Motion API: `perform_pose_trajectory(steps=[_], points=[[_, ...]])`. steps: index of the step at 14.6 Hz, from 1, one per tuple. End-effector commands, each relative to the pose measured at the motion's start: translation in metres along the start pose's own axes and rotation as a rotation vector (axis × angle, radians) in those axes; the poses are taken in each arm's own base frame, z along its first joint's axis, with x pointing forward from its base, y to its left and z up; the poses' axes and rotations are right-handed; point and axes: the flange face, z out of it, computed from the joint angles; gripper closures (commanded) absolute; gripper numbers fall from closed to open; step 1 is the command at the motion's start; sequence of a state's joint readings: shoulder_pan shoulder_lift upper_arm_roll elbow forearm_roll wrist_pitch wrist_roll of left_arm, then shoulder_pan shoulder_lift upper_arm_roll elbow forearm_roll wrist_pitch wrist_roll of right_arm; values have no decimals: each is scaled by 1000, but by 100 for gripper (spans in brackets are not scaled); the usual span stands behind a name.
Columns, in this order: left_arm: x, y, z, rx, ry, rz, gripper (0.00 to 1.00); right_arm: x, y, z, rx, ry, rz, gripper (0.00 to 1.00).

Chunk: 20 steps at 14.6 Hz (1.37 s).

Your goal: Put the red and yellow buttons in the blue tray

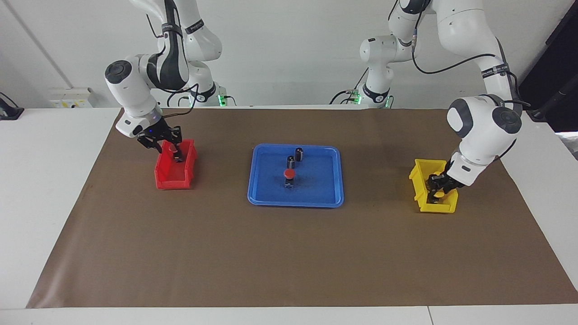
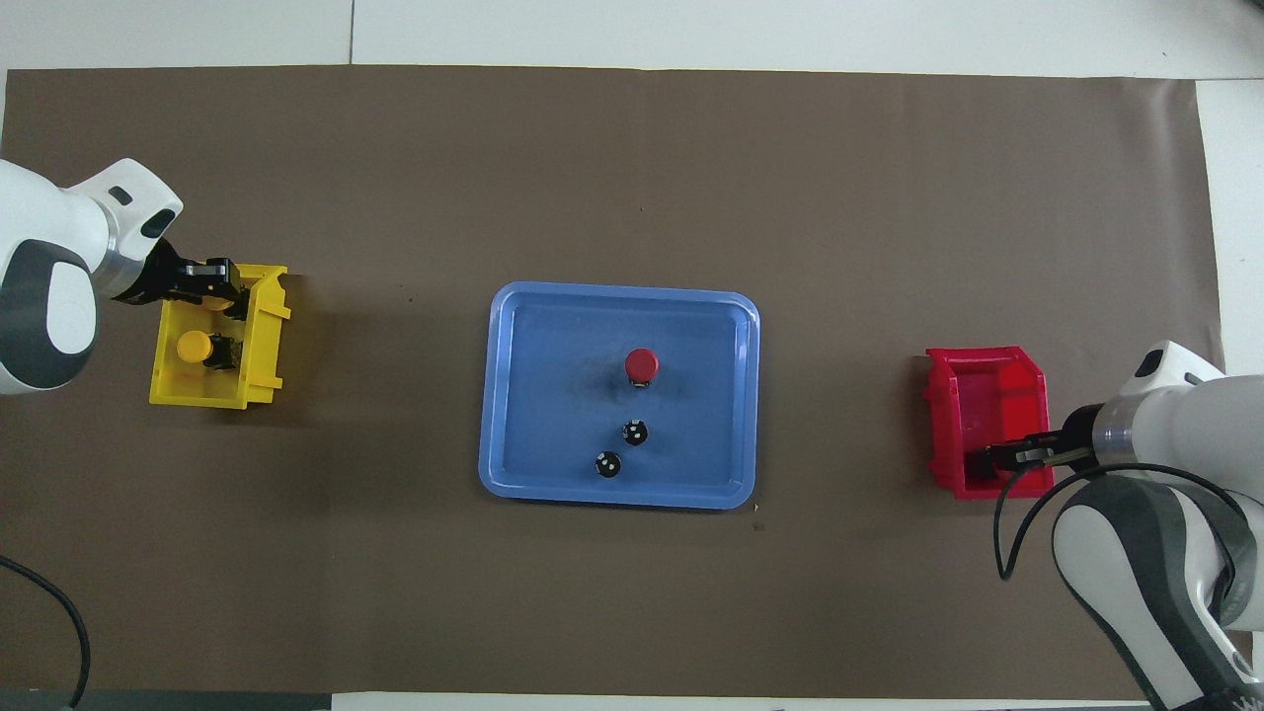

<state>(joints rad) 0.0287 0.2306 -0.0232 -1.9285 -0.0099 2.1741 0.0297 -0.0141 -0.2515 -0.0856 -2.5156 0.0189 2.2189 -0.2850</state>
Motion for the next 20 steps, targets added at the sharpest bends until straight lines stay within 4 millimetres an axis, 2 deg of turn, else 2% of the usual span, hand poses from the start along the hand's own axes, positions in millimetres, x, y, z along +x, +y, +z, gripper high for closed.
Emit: perform_pose_trajectory(steps=[1, 3, 5, 6, 7, 10, 11, 13, 15, 17, 18, 19, 20], points=[[-5, -3, -1, -3, 17, 5, 81, -6, -3, 7, 0, 4, -3, 39], [-1, -3, -7, -3, 21, 5, 98, -6, -3, 8, 0, 2, -6, 39], [5, -2, -16, -6, 31, 5, 99, -7, -3, 8, 1, 1, -13, 39], [9, 0, -27, -11, 35, 6, 99, -7, -4, 8, 1, 1, -15, 40], [14, 4, -46, -12, 18, 10, 99, -9, -4, 12, 2, -5, -16, 40], [28, 13, -128, -18, 2, 19, 99, -9, -4, 14, 2, -4, -30, 42], [31, 25, -143, -46, 0, 4, 99, -9, -4, 14, 1, -1, -31, 43], [38, 75, -153, -134, 1, -75, 99, -10, -5, 15, 2, -4, -33, 44], [27, 174, -157, -149, 38, -99, 99, -13, -3, 18, 4, -9, -31, 44], [9, 240, -151, -162, 37, -128, 99, -14, -3, 18, 4, -9, -38, 45], [-8, 284, -144, -172, 43, -84, 99, -14, -3, 18, 4, -9, -38, 45], [-20, 311, -133, -180, 51, -88, 99, -14, -2, 18, 5, -10, -38, 45], [-26, 326, -125, -183, 52, -97, 99, -15, -1, 18, 5, -12, -38, 46]])
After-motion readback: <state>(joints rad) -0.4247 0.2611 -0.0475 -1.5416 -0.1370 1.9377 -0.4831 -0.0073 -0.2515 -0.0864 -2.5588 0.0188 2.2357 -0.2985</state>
